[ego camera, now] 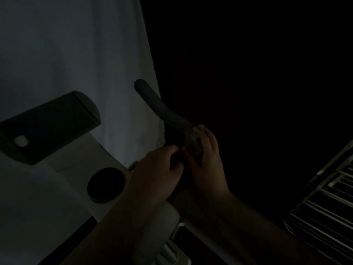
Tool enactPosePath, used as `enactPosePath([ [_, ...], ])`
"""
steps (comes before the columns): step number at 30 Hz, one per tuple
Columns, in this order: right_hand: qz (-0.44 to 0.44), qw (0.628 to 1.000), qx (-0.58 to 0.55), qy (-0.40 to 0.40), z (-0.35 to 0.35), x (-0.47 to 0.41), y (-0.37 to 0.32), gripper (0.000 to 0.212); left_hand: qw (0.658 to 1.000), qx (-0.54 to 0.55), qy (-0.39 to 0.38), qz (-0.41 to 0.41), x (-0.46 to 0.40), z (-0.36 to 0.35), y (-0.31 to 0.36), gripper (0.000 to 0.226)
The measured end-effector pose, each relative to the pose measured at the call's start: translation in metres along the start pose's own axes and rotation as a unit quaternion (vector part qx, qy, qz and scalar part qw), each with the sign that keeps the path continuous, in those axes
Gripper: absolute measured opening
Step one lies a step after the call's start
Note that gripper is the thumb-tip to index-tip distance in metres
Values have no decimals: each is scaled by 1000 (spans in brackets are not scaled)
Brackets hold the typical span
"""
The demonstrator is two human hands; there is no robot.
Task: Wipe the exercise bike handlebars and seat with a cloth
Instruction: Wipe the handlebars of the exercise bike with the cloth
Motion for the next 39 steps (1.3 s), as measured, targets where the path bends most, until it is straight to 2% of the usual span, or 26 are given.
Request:
enactPosePath([
  [3,37,997,46,-49,8,-46,4,50,1000,-6,-3,-5,-2,-1,-1,21],
  [6,-16,996,-11,-89,9,-66,8,47,1000,9,-6,-4,-2,-1,-3,19],
  [7,-32,996,-36,-81,9,-64,11,46,1000,16,-7,-4,-2,-1,-3,19],
  [9,-79,993,-87,-12,12,-44,18,44,1000,16,-6,-2,-2,-1,-2,18],
  [11,-136,976,-162,51,4,-8,23,43,1000,7,2,0,-1,0,-2,18],
  [13,-165,959,-218,80,-9,18,18,44,1000,2,7,1,0,0,-2,18],
  [15,-174,970,-151,79,-6,-6,20,41,1000,-2,6,1,0,1,-1,18],
  [17,-187,979,-81,25,4,-49,21,39,1000,-3,5,2,-2,2,0,18],
  [19,-206,976,-68,-29,7,-68,20,43,1000,1,4,2,-2,1,-1,19],
  [20,-193,980,-32,-42,8,-63,16,45,1000,1,-2,-1,-2,1,-1,18],
  [22,-98,988,109,-57,7,-38,4,51,1000,-6,-14,-1,-1,1,0,18],
  [24,-17,980,181,-82,5,-32,-4,57,1000,-13,-11,-3,-2,2,1,21],
  [28,-28,955,265,-130,-2,-87,2,62,1000,-17,-7,7,-4,-1,-2,24],
  [32,21,934,328,-138,-2,-56,-1,66,1000,8,-7,5,0,1,-3,20],
  [34,33,942,299,-152,4,-43,1,69,1000,0,-4,0,0,2,-1,19],
  [36,-4,943,288,-169,5,-62,-1,73,1000,-11,2,-1,-3,1,-2,20],
  [39,-82,924,302,-219,-9,-92,-5,76,1000,-9,-8,9,-5,-1,-5,21],
])
Point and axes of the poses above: each hand's wrist, its own x-axis away from the middle knuckle, its own z-axis out of the back of the hand, y = z × x, the point moved 4 cm from there along -x, towards the middle knuckle, and after that the axes turned 1 degree about -y, right-handed, at the moved point
